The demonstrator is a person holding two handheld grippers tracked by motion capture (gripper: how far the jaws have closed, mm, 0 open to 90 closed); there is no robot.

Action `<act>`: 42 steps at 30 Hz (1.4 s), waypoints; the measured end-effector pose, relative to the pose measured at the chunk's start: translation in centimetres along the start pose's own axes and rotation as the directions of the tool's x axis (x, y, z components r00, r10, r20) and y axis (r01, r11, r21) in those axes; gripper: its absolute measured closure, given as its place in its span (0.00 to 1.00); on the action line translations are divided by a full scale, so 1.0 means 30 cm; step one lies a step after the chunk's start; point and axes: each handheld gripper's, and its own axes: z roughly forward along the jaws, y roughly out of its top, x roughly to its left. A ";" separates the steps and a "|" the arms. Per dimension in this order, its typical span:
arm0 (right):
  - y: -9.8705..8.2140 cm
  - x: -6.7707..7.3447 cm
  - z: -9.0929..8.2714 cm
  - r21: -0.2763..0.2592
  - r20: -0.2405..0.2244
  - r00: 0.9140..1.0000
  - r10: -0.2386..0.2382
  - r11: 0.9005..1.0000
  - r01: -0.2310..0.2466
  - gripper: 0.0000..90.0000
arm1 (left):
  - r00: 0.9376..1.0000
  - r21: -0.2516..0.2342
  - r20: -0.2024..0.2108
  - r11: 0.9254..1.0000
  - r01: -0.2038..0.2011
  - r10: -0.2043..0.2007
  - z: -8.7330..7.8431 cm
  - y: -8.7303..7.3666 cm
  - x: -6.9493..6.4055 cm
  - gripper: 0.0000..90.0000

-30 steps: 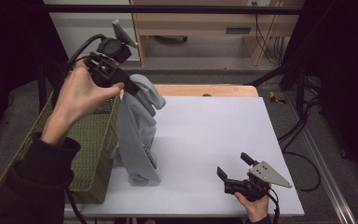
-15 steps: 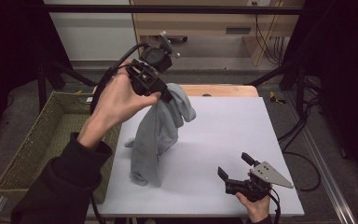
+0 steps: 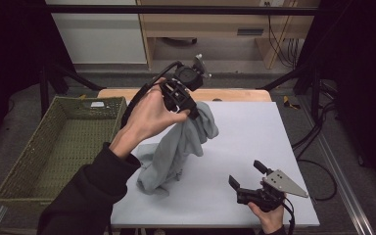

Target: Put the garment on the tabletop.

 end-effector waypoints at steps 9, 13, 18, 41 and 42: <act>-0.002 0.004 -0.001 0.007 -0.001 1.000 -0.008 1.000 0.008 0.01 | 0.999 0.043 0.051 0.999 -0.007 0.004 0.112 -0.027 0.013 0.92; -0.001 0.005 0.000 -0.008 -0.005 1.000 -0.004 1.000 0.004 0.01 | 0.997 0.060 0.072 0.998 -0.006 0.001 0.171 -0.045 0.023 0.92; 0.001 0.007 -0.006 0.006 -0.012 1.000 0.008 1.000 -0.008 0.01 | 0.995 0.063 0.097 0.998 -0.011 0.005 0.243 -0.059 0.016 0.92; 0.006 0.002 -0.015 -0.007 0.000 1.000 -0.001 1.000 0.001 0.01 | 0.992 0.133 0.123 0.991 -0.031 0.015 0.541 -0.145 -0.030 0.91; 0.006 0.003 -0.015 -0.007 0.000 1.000 -0.001 1.000 0.001 0.01 | 0.992 0.136 0.122 0.990 -0.032 0.016 0.548 -0.149 -0.029 0.91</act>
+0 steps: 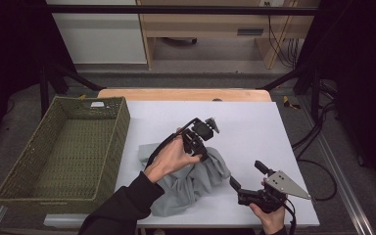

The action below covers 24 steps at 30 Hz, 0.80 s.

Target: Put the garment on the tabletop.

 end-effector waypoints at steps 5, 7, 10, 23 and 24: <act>-0.002 -0.001 0.003 0.002 0.002 1.000 -0.001 1.000 0.001 0.01 | 1.000 0.009 0.009 1.000 0.010 -0.011 0.040 -0.015 0.014 0.86; -0.003 0.000 0.003 0.007 0.003 1.000 0.002 1.000 -0.002 0.01 | 1.000 -0.006 0.021 1.000 0.007 -0.006 0.038 -0.018 0.015 0.76; -0.003 -0.002 0.004 0.006 0.000 1.000 -0.001 1.000 0.001 0.01 | 1.000 -0.044 0.031 0.999 0.008 -0.007 0.028 -0.019 0.015 0.53; -0.004 -0.001 0.005 0.009 0.000 1.000 -0.007 1.000 0.007 0.01 | 1.000 -0.263 -0.013 0.965 -0.010 0.007 -0.077 -0.038 0.018 0.14; -0.004 -0.001 0.006 0.009 0.000 1.000 -0.007 1.000 0.007 0.01 | 1.000 -0.285 -0.010 0.958 -0.001 -0.002 -0.086 -0.042 0.018 0.14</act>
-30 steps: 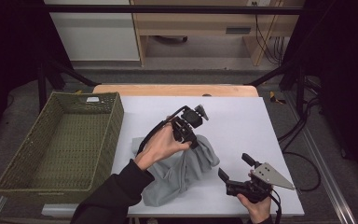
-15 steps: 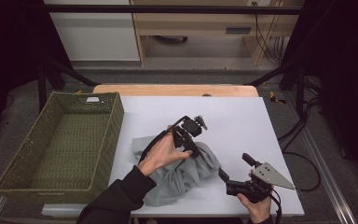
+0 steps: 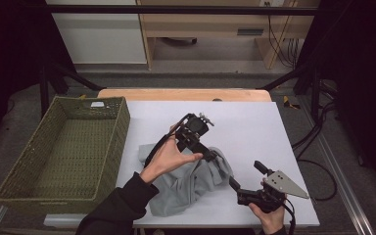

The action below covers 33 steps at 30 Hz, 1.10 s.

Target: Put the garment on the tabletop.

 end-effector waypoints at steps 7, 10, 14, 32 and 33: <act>0.001 0.001 -0.001 0.004 -0.001 1.000 0.007 1.000 -0.007 0.01 | 0.999 -0.122 -0.035 0.993 0.000 -0.004 -0.048 -0.013 -0.004 0.15; 0.000 0.000 0.000 0.001 0.000 1.000 0.009 1.000 -0.009 0.01 | 0.999 -0.212 -0.031 0.977 0.013 -0.020 -0.067 -0.034 -0.011 0.15; 0.000 -0.002 -0.001 0.001 -0.001 1.000 0.011 1.000 -0.011 0.01 | 0.999 -0.261 -0.038 0.965 0.004 -0.014 -0.073 -0.056 -0.013 0.14; -0.001 -0.003 0.001 0.007 -0.001 1.000 0.010 1.000 -0.010 0.00 | 0.994 -0.521 -0.091 0.854 0.008 -0.065 -0.094 -0.296 -0.012 0.12; -0.001 -0.002 0.002 0.009 0.003 1.000 0.011 1.000 -0.011 0.00 | 0.993 -0.532 -0.099 0.847 0.003 -0.066 -0.094 -0.312 -0.013 0.10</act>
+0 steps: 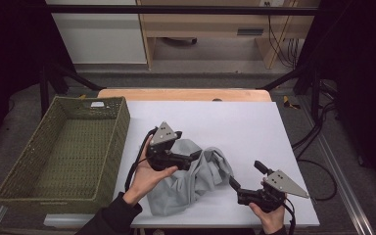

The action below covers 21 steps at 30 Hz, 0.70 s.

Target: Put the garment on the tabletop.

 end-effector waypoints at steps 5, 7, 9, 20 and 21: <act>0.001 -0.002 -0.002 -0.004 -0.007 1.000 -0.002 1.000 0.002 0.00 | 1.000 -0.018 -0.016 1.000 -0.023 0.023 -0.050 -0.045 -0.011 0.09; 0.001 -0.002 -0.002 -0.005 -0.003 1.000 -0.003 1.000 0.003 0.00 | 1.000 -0.039 -0.016 0.999 -0.019 0.019 -0.072 -0.061 -0.016 0.08; 0.002 -0.002 -0.002 -0.005 -0.003 1.000 -0.003 1.000 0.003 0.00 | 1.000 -0.059 -0.009 0.998 -0.008 0.008 -0.091 -0.077 -0.017 0.08; 0.004 -0.004 -0.007 -0.007 -0.006 1.000 -0.002 1.000 0.002 0.00 | 0.999 -0.091 -0.040 0.996 0.013 -0.017 -0.187 -0.172 0.011 0.07; 0.004 -0.004 -0.007 -0.007 -0.004 1.000 -0.004 1.000 0.004 0.00 | 0.999 -0.088 -0.044 0.996 0.015 -0.019 -0.196 -0.182 0.015 0.07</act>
